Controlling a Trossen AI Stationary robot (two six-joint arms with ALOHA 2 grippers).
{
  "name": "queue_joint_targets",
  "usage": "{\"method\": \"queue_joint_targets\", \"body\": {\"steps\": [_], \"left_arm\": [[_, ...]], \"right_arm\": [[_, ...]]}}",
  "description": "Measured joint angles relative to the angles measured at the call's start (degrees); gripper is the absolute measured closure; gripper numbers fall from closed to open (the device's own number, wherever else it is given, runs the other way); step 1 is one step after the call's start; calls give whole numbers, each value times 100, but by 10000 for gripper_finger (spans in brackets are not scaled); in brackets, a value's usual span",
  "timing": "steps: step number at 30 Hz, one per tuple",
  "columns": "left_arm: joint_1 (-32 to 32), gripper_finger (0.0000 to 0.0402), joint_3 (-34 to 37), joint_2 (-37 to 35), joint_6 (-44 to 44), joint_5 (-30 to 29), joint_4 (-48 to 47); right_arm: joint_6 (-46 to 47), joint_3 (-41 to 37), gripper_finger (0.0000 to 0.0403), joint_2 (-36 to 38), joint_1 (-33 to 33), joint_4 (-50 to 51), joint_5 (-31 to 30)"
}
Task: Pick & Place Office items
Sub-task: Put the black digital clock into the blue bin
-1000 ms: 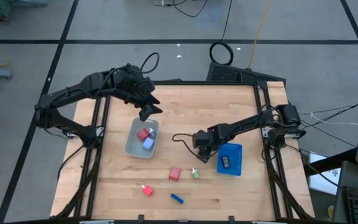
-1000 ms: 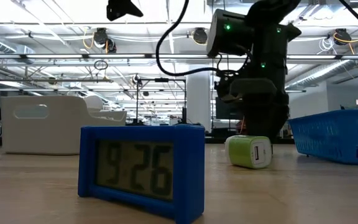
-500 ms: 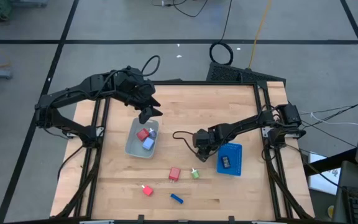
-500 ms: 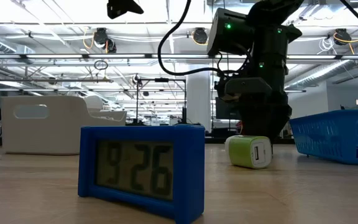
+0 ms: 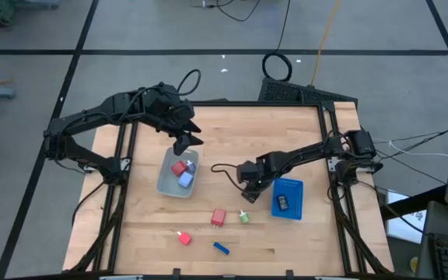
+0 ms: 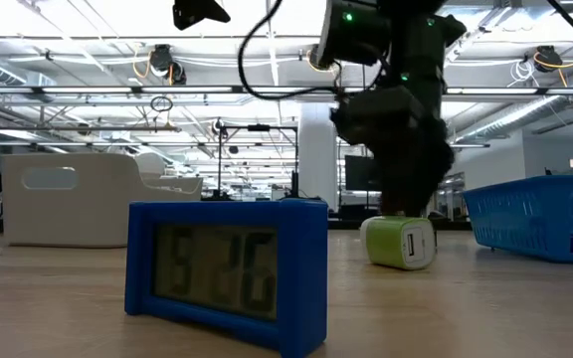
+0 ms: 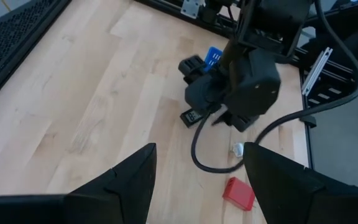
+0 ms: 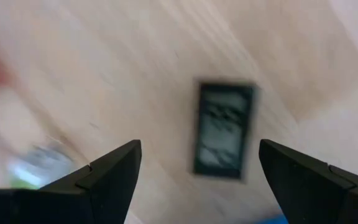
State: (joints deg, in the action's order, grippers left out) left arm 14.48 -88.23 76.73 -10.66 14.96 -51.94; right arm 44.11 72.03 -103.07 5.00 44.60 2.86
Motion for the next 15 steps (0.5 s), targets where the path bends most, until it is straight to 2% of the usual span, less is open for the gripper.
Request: {"method": "queue_joint_targets", "body": {"steps": [8,15], "left_arm": [[24,158,0,0,279,-1,0],[143,158,0,1,306,-4,2]], "right_arm": [[19,19,85,-50,-45,541,-99],[-33,601,87,-206,32,666,-10]]}}
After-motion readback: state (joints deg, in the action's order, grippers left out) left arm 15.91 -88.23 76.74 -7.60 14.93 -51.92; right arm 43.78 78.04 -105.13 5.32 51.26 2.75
